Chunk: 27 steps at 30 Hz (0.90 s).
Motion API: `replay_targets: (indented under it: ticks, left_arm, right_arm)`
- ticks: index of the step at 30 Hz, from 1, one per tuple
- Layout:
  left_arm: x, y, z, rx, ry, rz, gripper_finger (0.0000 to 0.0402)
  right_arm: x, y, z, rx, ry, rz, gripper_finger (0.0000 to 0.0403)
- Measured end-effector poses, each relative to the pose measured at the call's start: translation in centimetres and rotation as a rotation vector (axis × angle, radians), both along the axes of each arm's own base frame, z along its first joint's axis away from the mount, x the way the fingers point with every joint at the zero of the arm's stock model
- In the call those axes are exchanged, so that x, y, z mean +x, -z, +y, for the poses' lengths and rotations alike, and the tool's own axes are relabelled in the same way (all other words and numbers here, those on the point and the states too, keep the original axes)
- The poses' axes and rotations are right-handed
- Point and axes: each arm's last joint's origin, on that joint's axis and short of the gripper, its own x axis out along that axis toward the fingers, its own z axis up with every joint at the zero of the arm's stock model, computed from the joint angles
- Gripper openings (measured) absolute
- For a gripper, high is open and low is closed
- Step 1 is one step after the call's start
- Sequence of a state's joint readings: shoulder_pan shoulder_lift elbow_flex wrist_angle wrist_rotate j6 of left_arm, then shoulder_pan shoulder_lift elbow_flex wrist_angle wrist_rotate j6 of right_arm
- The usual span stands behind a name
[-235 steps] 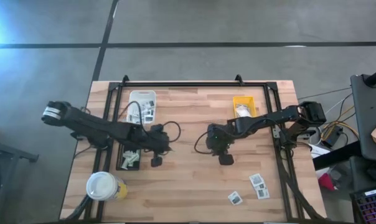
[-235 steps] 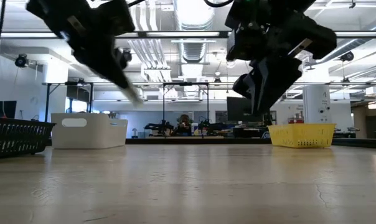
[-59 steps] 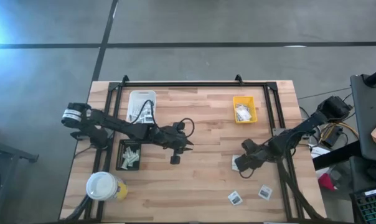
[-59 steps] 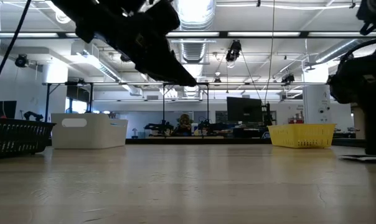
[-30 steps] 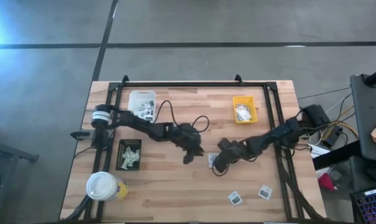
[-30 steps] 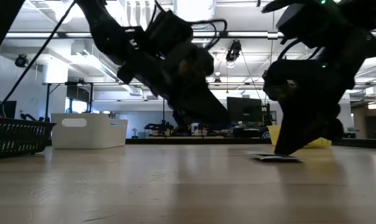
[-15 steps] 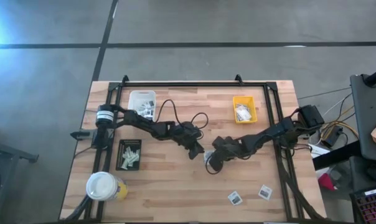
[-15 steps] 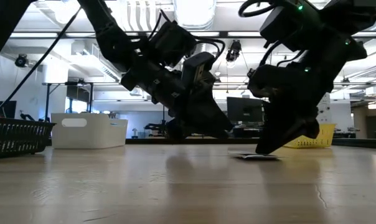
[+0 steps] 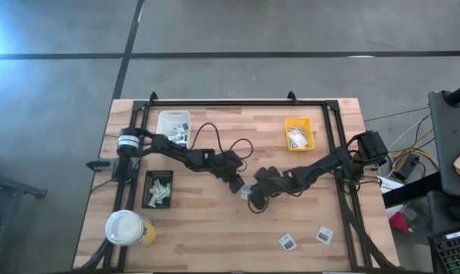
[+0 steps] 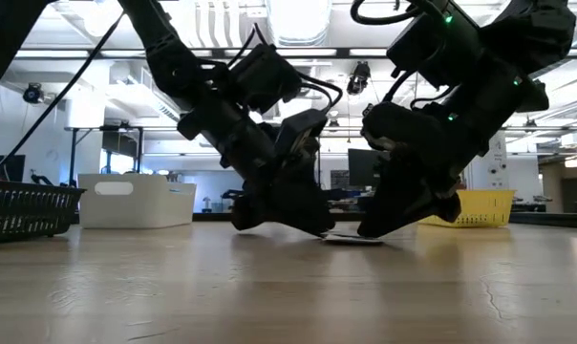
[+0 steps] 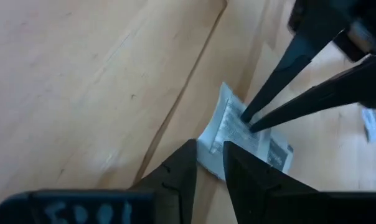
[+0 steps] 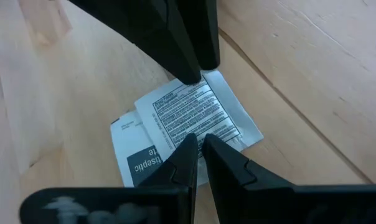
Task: Pick & Place First Aid Supplies
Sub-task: Put the gray towelette pack into the white bin
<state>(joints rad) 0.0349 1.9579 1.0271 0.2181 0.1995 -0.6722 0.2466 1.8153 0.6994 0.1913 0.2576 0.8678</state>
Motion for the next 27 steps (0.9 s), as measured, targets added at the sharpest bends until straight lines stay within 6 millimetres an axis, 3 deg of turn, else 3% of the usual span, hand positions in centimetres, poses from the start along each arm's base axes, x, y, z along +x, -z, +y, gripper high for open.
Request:
replay_targets:
  ticks: [9,15,27]
  left_arm:
    - [-0.4,-0.3,0.5,0.007,0.009,0.026,0.0094]
    - [-0.9,-1.7,1.2,0.013,-0.004,0.024,0.0094]
    - [-0.7,-0.8,1.0,-0.040,0.058,0.033,0.0094]
  right_arm:
    - [0.0,0.1,0.0,0.005,-0.014,0.007,0.0033]
    - [0.0,0.1,0.1,0.010,-0.018,0.008,0.0033]
    - [0.2,0.0,0.1,-0.050,-0.103,-0.011,0.0033]
